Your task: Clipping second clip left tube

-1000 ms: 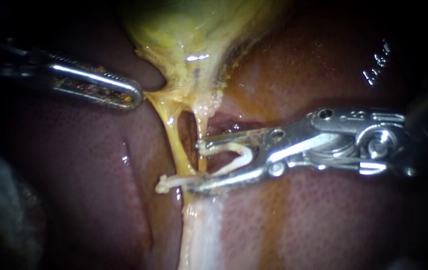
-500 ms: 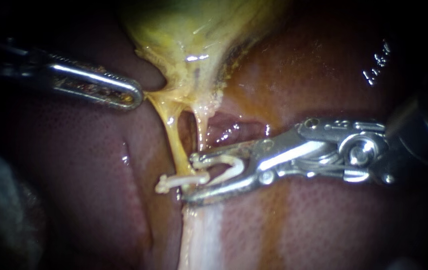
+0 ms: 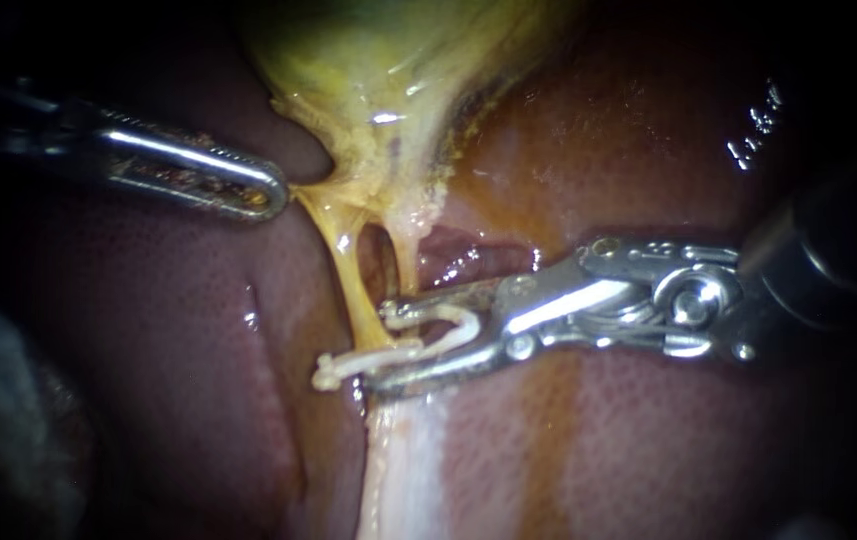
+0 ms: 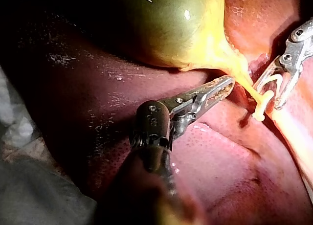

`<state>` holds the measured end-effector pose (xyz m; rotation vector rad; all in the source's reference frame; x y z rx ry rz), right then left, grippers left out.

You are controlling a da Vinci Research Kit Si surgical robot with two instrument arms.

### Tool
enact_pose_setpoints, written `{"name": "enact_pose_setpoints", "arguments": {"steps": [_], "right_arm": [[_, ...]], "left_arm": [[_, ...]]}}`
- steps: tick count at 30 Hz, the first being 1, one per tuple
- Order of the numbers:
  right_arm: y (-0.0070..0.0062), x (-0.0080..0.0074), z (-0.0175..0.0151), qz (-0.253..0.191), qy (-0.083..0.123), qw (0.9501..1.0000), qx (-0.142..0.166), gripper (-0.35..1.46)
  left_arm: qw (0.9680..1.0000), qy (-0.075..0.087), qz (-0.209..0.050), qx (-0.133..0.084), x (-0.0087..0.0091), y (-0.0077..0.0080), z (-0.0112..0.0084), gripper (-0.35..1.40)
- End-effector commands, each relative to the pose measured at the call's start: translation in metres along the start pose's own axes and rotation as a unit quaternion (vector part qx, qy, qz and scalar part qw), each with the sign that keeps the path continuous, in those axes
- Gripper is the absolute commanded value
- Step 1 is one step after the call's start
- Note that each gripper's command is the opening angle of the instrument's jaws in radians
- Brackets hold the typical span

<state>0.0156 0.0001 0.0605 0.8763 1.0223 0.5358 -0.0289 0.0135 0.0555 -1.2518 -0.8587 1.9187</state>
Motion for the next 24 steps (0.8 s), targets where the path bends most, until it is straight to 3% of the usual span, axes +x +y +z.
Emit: {"name": "enact_pose_setpoints", "arguments": {"steps": [1,24], "right_arm": [[0.0000,0.0001,0.0002,0.001,0.000,1.0000,0.000,0.45],[-0.0005,0.0014,0.0034,0.002,0.027,0.9996,0.008,0.46]], "left_arm": [[1.0000,0.001,0.000,0.001,0.0000,0.0000,0.0000,-0.35],[1.0000,0.000,0.001,0.002,-0.0001,0.0000,0.0001,-0.35]]}}
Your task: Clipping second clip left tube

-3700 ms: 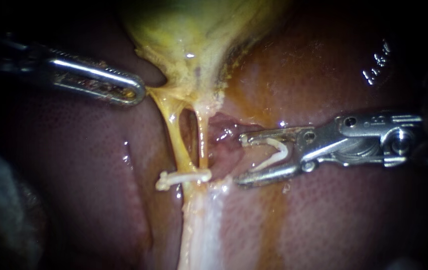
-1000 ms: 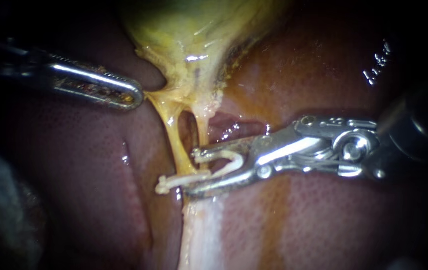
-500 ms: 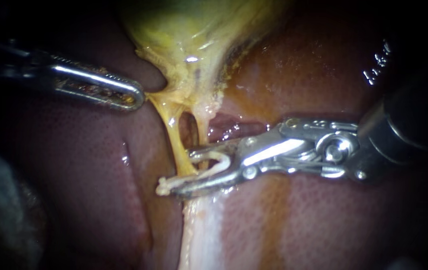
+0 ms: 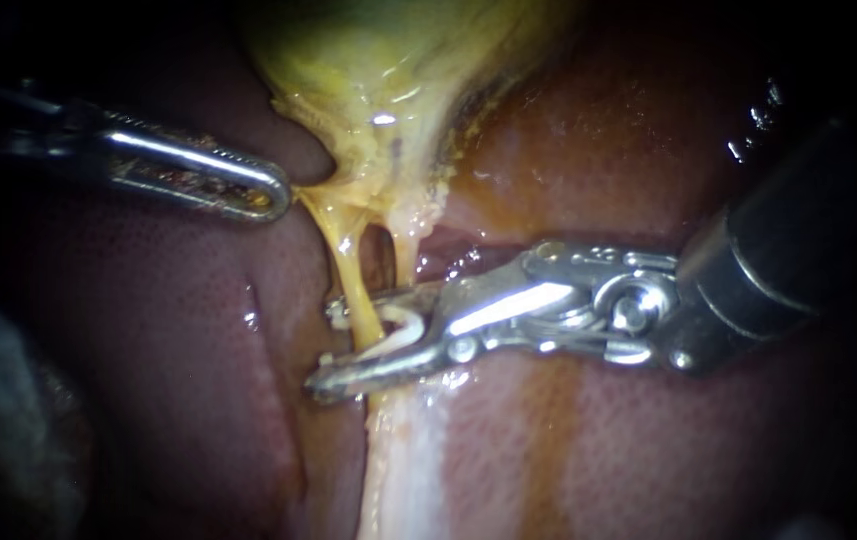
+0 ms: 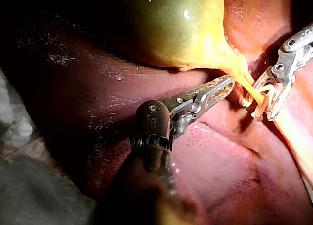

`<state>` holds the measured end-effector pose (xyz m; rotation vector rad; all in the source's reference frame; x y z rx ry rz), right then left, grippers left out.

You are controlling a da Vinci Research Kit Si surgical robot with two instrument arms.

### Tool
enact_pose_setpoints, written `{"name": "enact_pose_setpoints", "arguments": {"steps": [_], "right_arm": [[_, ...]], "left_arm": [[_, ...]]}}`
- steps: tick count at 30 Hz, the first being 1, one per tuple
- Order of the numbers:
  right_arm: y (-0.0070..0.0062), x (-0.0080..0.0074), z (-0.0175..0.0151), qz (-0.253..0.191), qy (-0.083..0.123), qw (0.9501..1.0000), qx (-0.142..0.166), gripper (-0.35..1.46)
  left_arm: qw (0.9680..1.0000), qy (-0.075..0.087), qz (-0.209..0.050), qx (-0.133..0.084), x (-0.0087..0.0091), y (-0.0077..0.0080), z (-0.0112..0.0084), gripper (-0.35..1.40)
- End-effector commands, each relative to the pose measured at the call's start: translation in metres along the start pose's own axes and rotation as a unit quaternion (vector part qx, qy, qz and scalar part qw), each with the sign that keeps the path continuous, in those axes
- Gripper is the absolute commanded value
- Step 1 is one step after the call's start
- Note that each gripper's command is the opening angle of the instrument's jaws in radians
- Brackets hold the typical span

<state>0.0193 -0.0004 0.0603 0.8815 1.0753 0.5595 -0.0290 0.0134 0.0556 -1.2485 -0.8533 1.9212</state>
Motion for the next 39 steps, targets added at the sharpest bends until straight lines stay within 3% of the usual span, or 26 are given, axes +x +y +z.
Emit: {"name": "enact_pose_setpoints", "arguments": {"steps": [1,7,14,17,26,36,39], "right_arm": [[-0.0002,0.0000,0.0000,0.003,0.001,1.0000,0.001,0.46],[-0.0021,0.0001,0.0005,0.004,0.003,0.9997,0.026,0.47],[-0.0053,0.0007,0.0014,-0.003,0.004,0.9979,0.064,0.45],[-0.0059,0.0010,0.0017,-0.004,0.003,0.9974,0.072,0.45],[-0.0055,0.0012,0.0014,-0.004,0.002,0.9972,0.075,0.34],[-0.0053,0.0013,0.0007,0.000,0.001,0.9971,0.077,0.02],[-0.0053,0.0013,0.0006,0.021,-0.001,0.9969,0.077,-0.10]], "left_arm": [[1.0000,0.000,0.000,0.000,0.0000,0.0000,0.0000,-0.35],[1.0000,-0.001,0.000,0.000,0.0000,0.0000,-0.0001,-0.35],[1.0000,-0.001,0.000,0.000,0.0000,0.0000,-0.0001,-0.35],[1.0000,-0.001,0.000,0.000,0.0000,0.0000,-0.0001,-0.35],[1.0000,-0.001,0.000,0.000,0.0000,0.0000,-0.0001,-0.35],[1.0000,-0.001,0.000,0.000,0.0000,0.0000,-0.0001,-0.35],[1.0000,-0.001,0.000,0.000,0.0000,0.0000,-0.0001,-0.35]]}}
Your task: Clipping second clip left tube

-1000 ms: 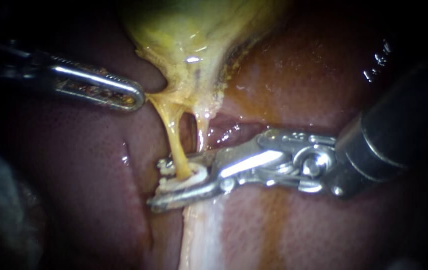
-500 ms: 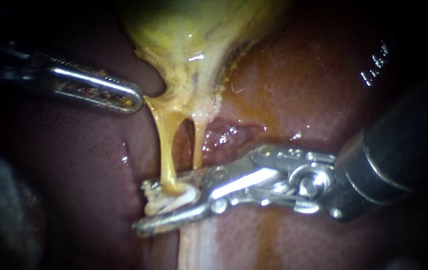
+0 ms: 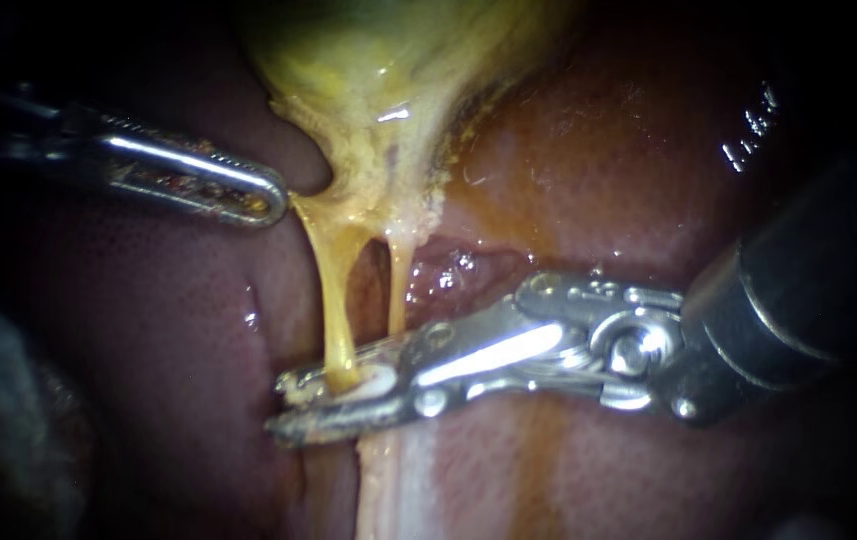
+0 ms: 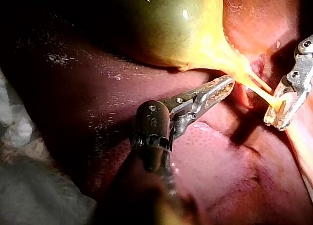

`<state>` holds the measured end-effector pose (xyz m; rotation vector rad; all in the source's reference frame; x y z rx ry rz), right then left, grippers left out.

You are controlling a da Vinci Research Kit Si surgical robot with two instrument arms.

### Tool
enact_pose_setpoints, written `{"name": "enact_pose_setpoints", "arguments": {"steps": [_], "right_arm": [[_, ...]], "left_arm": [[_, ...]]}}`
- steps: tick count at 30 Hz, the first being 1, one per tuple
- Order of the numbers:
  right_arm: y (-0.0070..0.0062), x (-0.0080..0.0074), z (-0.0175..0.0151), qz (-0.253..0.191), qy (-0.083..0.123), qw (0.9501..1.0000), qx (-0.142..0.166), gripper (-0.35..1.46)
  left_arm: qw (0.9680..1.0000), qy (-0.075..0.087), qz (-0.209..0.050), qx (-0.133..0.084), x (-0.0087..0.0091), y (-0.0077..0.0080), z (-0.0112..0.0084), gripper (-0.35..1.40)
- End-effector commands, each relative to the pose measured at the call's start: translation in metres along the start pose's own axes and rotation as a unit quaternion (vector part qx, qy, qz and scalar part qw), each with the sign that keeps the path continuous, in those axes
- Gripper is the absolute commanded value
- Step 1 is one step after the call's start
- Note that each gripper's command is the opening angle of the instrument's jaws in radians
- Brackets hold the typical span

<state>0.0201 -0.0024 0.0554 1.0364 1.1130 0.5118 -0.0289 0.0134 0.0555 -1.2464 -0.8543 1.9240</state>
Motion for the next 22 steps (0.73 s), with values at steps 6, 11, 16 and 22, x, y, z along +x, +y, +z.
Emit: {"name": "enact_pose_setpoints", "arguments": {"steps": [6,11,16,22], "right_arm": [[-0.0002,-0.0001,-0.0002,0.049,-0.001,0.9988,0.001,-0.35],[-0.0005,-0.0006,-0.0004,0.057,-0.003,0.9984,0.002,-0.35],[-0.0006,-0.0008,-0.0002,0.056,-0.004,0.9984,0.003,-0.35],[-0.0005,-0.0008,-0.0002,0.056,-0.004,0.9984,0.003,-0.35]], "left_arm": [[1.0000,0.000,0.000,0.000,-0.0001,-0.0001,0.0001,-0.35],[1.0000,0.000,0.000,0.000,-0.0001,-0.0001,0.0001,-0.35],[1.0000,0.000,0.000,0.000,-0.0001,-0.0001,0.0001,-0.35],[1.0000,0.000,0.000,0.000,-0.0002,-0.0001,0.0001,-0.35]]}}
